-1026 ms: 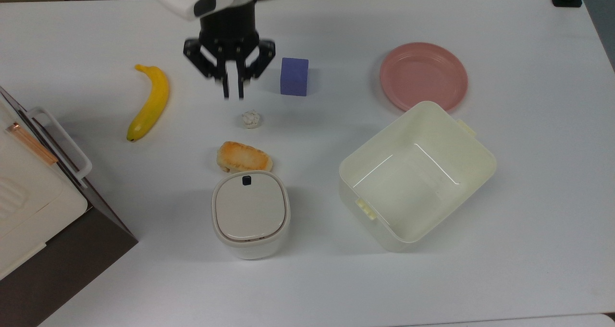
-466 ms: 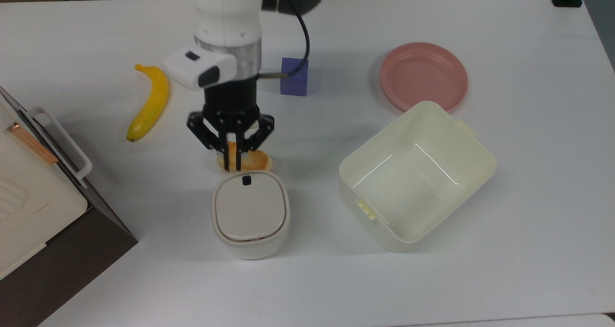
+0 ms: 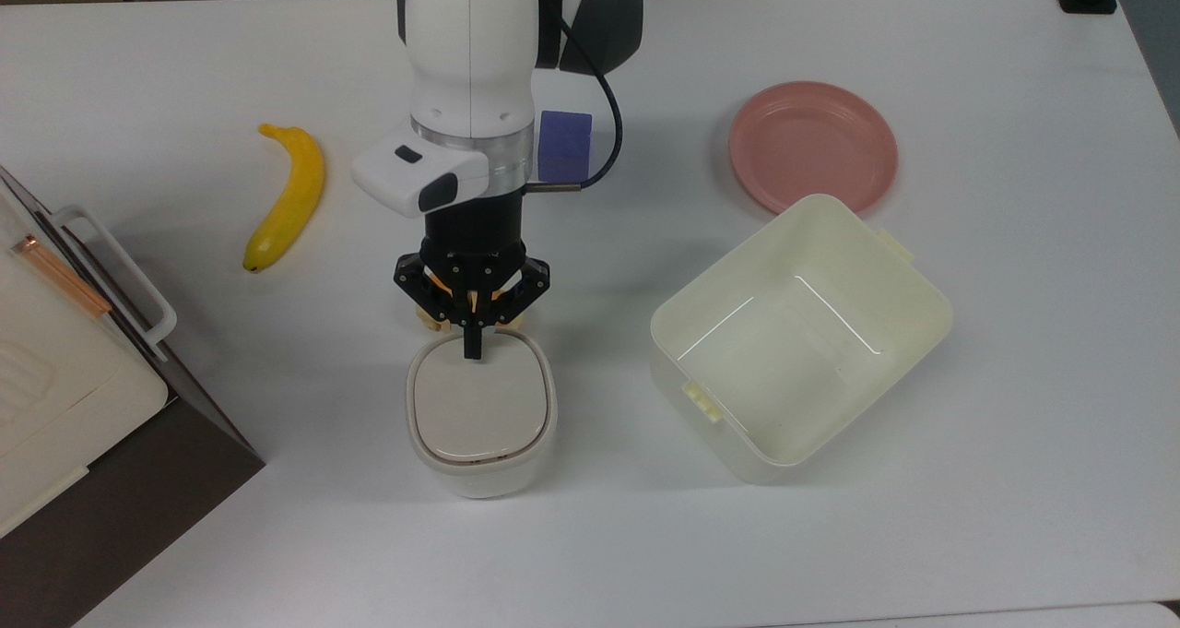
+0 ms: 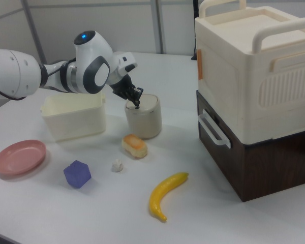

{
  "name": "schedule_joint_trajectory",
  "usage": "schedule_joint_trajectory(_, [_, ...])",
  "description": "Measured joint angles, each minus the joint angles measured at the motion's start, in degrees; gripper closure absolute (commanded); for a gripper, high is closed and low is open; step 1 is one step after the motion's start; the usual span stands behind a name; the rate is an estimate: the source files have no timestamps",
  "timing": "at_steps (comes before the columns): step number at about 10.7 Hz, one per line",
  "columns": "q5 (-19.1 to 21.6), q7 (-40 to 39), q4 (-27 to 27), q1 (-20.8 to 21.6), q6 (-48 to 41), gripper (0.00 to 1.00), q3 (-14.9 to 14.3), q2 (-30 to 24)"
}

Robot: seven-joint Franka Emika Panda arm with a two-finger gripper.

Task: Open the trash can
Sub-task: 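Lift the trash can lid upward with the gripper to open it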

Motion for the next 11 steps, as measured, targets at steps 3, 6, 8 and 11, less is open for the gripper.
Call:
schedule_joint_trajectory(3, [0.0, 0.0, 0.3, 0.0, 0.16, 1.0, -0.06, 0.82])
schedule_joint_trajectory(6, [0.01, 0.09, 0.95, 0.0, 0.22, 0.94, -0.21, 0.71])
schedule_joint_trajectory(8, [0.31, 0.48, 2.01, -0.01, -0.36, 0.76, -0.69, -2.1])
schedule_joint_trajectory(11, [0.48, 0.96, 1.17, -0.89, -17.81, 0.08, -1.1, -9.61])
